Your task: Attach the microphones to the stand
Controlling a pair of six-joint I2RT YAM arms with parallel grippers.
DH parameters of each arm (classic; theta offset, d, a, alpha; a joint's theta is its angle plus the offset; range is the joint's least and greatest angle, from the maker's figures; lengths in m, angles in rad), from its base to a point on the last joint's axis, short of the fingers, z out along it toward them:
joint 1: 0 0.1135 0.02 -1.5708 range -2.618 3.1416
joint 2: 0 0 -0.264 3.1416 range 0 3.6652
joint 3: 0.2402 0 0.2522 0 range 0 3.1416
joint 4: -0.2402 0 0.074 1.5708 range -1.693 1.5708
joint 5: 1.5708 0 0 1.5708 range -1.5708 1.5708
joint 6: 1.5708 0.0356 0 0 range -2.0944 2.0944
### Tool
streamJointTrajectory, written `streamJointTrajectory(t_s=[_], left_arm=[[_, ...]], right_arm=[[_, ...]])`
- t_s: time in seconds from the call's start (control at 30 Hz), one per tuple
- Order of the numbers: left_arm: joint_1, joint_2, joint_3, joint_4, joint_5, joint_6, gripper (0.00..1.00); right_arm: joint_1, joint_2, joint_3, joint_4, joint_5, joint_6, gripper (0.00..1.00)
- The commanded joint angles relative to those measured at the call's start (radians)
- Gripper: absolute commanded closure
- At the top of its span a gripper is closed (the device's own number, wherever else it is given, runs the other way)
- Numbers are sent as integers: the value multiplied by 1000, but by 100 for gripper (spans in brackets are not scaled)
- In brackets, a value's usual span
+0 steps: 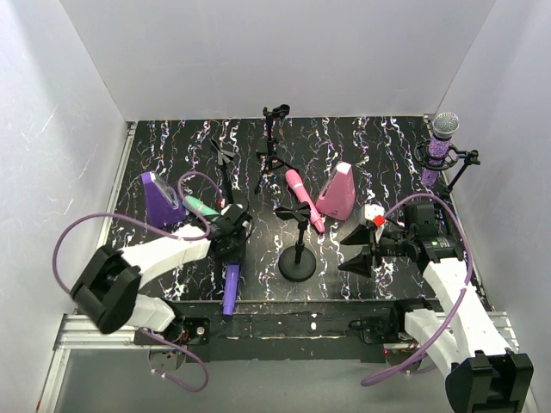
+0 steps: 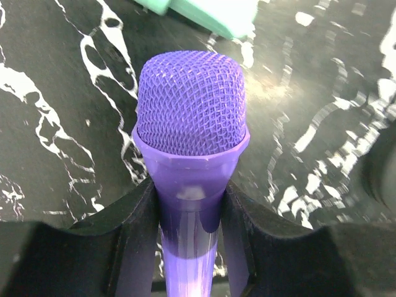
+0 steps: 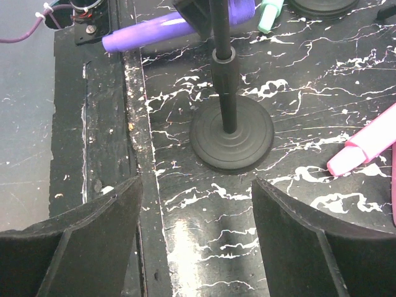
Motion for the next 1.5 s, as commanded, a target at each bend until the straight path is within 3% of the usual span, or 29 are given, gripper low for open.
streamJointTrajectory(t_s=[0.0,0.17,0.27,0.37,0.53,0.7,1.0,1.47], left_arm=[[2,-258,-29,42,165,69,100],[-4,-535,-20,48,313,187,100],[-2,-677,24,56,328,244,100],[-2,-764,86,97,333,326,100],[-4,-743,234,152,337,467,100],[-4,-693,311,281,444,537,100],[-2,-660,281,534,523,572,100],[-4,-709,235,556,511,521,100]], right_arm=[[-6,-12,53,-98,-35,-67,22],[-6,34,238,-319,-42,-190,22],[0,83,413,-518,-28,-287,23],[53,142,572,-588,24,-273,23],[93,243,777,-607,25,-204,23],[182,301,861,-475,71,-70,21],[371,413,927,-406,231,-25,16],[492,521,989,-370,315,41,10]])
